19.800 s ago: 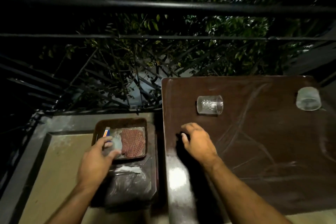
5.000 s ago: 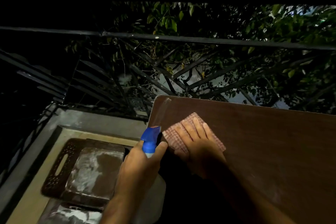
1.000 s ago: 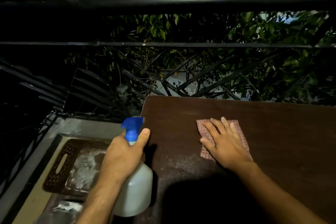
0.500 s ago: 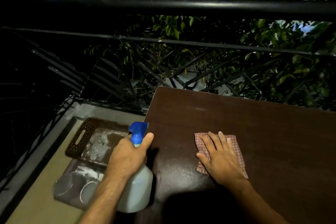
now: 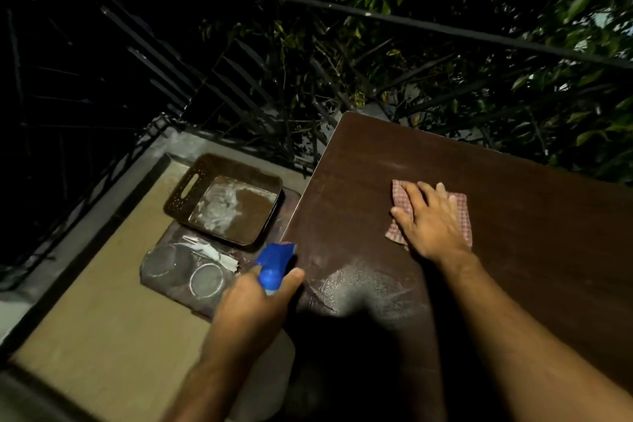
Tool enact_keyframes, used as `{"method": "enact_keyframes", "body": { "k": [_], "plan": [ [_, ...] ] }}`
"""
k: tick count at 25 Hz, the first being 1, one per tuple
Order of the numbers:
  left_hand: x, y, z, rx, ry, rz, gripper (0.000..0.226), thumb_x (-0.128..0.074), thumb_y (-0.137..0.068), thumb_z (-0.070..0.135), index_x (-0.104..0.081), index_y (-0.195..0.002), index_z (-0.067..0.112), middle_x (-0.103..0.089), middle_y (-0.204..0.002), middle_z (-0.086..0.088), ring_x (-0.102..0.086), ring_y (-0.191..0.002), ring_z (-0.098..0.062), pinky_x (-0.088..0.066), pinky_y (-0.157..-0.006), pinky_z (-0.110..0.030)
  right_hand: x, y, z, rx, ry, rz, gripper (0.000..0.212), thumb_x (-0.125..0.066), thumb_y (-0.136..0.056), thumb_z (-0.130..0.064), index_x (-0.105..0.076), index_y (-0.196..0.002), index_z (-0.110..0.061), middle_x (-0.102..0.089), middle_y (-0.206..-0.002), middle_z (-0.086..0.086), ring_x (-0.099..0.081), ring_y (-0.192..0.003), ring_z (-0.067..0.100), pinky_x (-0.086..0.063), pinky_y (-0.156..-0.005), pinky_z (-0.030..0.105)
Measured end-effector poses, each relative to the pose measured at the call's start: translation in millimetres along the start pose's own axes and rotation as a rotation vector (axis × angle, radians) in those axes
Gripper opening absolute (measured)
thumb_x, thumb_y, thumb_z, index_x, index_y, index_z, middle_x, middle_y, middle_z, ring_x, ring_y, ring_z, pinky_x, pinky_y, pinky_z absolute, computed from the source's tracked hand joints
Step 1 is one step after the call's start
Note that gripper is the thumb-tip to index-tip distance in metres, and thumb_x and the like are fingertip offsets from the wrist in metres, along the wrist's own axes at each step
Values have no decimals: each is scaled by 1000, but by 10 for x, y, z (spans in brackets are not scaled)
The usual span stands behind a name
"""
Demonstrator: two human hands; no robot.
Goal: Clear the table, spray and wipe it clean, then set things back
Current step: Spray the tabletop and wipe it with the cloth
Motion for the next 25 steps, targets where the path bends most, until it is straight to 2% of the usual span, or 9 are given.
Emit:
{"method": "enact_keyframes", "body": {
  "k": [2,5,9,11,14,17,19,22,25],
  "plan": [
    [77,4,-102,40,53,-12,63,-53,-63,78,-62,-73,17,-70,-62,-5,-68,-60,-21,-52,-60,-37,-82,33,-230,29,-3,11,62,-31,-101,-60,-25,-156,-32,-23,-163,5,-4,-153,33,-1,-122,52],
    [218,-40,-217,61,48,-19,53,-58,-72,68,-61,-72,16,-67,-62,-5,-65,-60,-24,-53,-62,-38,-331,483,-785,254,25,-52,63,-28,-100,-61,-26,-155,-31,-25,-162,2,-6,-153,31,-3,-122,50],
    [368,-105,-296,6,43,-38,42,-60,-80,56,-58,-68,16,-64,-63,-6,-63,-59,-22,-50,-60,-36,-674,1217,-1345,518,39,-203,61,-43,-93,-58,-32,-149,-37,-28,-159,-7,-12,-152,28,-21,-121,57],
    [438,-122,-298,-58,64,-20,38,-58,-82,54,-60,-67,19,-67,-67,-9,-65,-62,-24,-50,-59,-35,-657,1128,-1387,524,32,-196,58,-45,-94,-56,-35,-147,-37,-30,-158,-8,-12,-153,26,-20,-121,55],
    [479,-151,-283,-374,-166,93,33,-48,-88,49,-65,-73,25,-62,-63,-2,-59,-53,-15,-38,-50,-22,-530,548,-1463,411,65,-66,58,-33,-102,-55,-30,-154,-31,-30,-161,-1,-6,-154,28,1,-124,45],
    [424,-198,-346,-168,32,32,35,-53,-81,63,-53,-71,30,-59,-64,8,-53,-57,-5,-42,-55,-24,-413,-18,-1565,188,-7,-24,58,-27,-105,-54,-23,-157,-30,-22,-165,-1,0,-154,29,3,-121,44],
    [375,-208,-368,-162,33,53,36,-56,-81,64,-51,-69,30,-60,-64,9,-53,-58,-4,-43,-56,-24,-425,-99,-1642,113,11,-48,61,-22,-104,-57,-17,-159,-31,-13,-168,-2,5,-154,30,4,-124,50],
    [436,-162,-331,-176,24,39,34,-56,-81,62,-50,-66,32,-56,-62,15,-49,-56,3,-37,-52,-16,-524,353,-1745,216,55,-135,63,-16,-103,-60,-5,-160,-34,0,-168,-5,15,-152,28,5,-123,52],
    [497,-149,-379,-66,48,-24,41,-54,-78,66,-57,-67,26,-62,-61,8,-59,-56,-6,-49,-56,-24,-660,1178,-1687,400,33,-228,69,-36,-99,-58,-7,-159,-37,-6,-168,-7,14,-151,26,-1,-123,55]
  ]
}}
Point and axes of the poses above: each hand's wrist, its own y-axis away from the middle knuckle, its own x-axis out of the back of the hand, z = x × y, the point moved 2 cm from there along -y, towards the middle knuckle
